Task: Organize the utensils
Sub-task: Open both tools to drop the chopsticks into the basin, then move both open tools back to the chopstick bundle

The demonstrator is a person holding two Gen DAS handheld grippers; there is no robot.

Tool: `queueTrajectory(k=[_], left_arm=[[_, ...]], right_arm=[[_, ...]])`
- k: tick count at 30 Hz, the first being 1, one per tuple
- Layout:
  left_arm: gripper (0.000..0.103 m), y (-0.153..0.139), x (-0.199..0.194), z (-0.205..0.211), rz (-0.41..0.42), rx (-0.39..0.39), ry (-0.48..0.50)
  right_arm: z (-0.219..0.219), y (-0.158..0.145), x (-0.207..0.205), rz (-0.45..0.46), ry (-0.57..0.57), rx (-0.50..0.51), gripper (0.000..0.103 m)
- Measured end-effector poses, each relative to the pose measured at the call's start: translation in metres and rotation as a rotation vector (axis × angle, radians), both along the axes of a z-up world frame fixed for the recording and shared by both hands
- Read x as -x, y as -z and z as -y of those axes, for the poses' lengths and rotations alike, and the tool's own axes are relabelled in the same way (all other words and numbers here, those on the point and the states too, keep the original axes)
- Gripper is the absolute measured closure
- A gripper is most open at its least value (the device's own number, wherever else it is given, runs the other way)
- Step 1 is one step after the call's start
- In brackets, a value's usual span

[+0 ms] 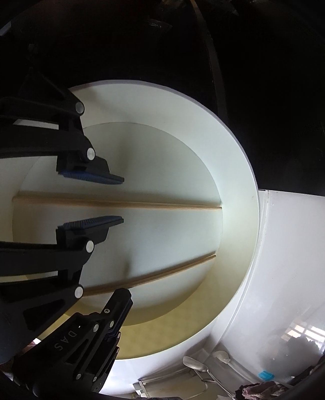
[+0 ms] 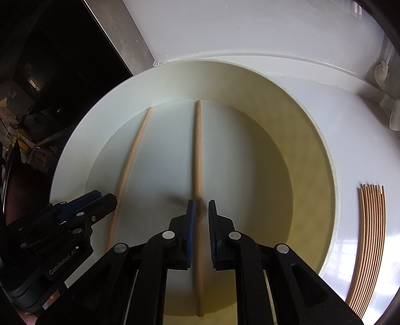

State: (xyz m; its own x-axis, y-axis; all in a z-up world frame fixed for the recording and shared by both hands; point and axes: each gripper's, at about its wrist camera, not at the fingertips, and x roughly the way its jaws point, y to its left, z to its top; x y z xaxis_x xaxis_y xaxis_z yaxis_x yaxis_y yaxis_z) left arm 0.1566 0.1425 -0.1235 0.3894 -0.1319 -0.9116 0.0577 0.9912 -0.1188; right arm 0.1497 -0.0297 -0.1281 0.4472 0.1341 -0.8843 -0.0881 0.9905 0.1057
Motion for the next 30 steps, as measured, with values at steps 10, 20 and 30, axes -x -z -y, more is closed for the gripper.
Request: queueTrajectory(k=[10, 20, 30], left_arm=[[0.032, -0.043, 0.025, -0.018, 0.133, -0.045, -0.056], [0.015, -0.089, 0.074, 0.015, 0.235, -0.065, 0.017], [0.012, -0.112, 0.112, 0.115, 0.294, 0.025, 0.165]], right_arm=[[0.014, -0.043, 0.038, 0.123, -0.019, -0.020, 0.074], [0.070, -0.076, 0.115, 0.215, 0.058, -0.067, 0.058], [0.182, -0.079, 0.166, 0.218, 0.237, 0.020, 0.056]])
